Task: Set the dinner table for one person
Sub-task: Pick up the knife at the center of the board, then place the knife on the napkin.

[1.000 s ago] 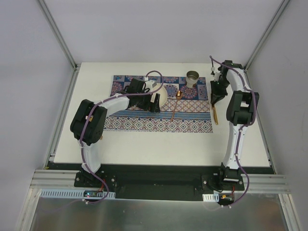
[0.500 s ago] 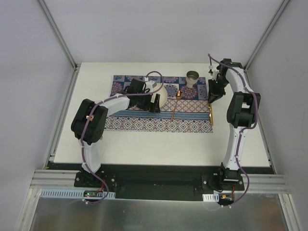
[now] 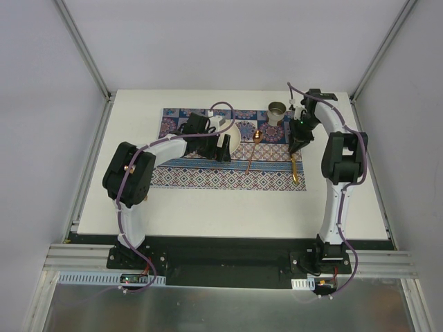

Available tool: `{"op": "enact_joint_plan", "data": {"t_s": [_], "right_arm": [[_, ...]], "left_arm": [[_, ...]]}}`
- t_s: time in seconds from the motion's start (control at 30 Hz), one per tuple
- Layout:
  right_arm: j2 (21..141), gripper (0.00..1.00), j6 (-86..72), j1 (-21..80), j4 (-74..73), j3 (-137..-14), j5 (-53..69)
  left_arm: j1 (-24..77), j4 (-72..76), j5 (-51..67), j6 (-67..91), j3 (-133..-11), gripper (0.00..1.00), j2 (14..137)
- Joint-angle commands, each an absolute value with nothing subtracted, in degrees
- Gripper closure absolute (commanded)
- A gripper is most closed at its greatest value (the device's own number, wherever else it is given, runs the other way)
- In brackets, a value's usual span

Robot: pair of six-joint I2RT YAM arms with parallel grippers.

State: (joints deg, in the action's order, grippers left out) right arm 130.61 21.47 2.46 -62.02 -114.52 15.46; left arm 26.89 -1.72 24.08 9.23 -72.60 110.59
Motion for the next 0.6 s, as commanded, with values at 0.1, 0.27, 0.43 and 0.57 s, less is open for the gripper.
{"op": "enact_joint_plan", "data": {"t_s": [0.1, 0.27, 0.43, 0.57], "right_arm": [[125.8, 1.00, 17.9, 4.4, -60.5, -113.2, 19.1], [126.3, 1.00, 15.2, 6.2, -58.5, -113.1, 19.9], [126.6, 1.00, 12.0, 7.6, -55.6, -112.9, 21.2], [126.2, 1.00, 9.4, 8.5, -52.3, -111.3, 21.9]], "left_arm": [[26.4, -1.2, 26.2, 9.8, -74.5, 0.07, 111.3], [26.4, -1.2, 26.4, 10.0, -74.3, 0.07, 110.9], [26.4, -1.2, 26.1, 9.9, -73.7, 0.08, 110.5], [26.5, -1.2, 25.8, 10.0, -73.5, 0.07, 110.4]]}}
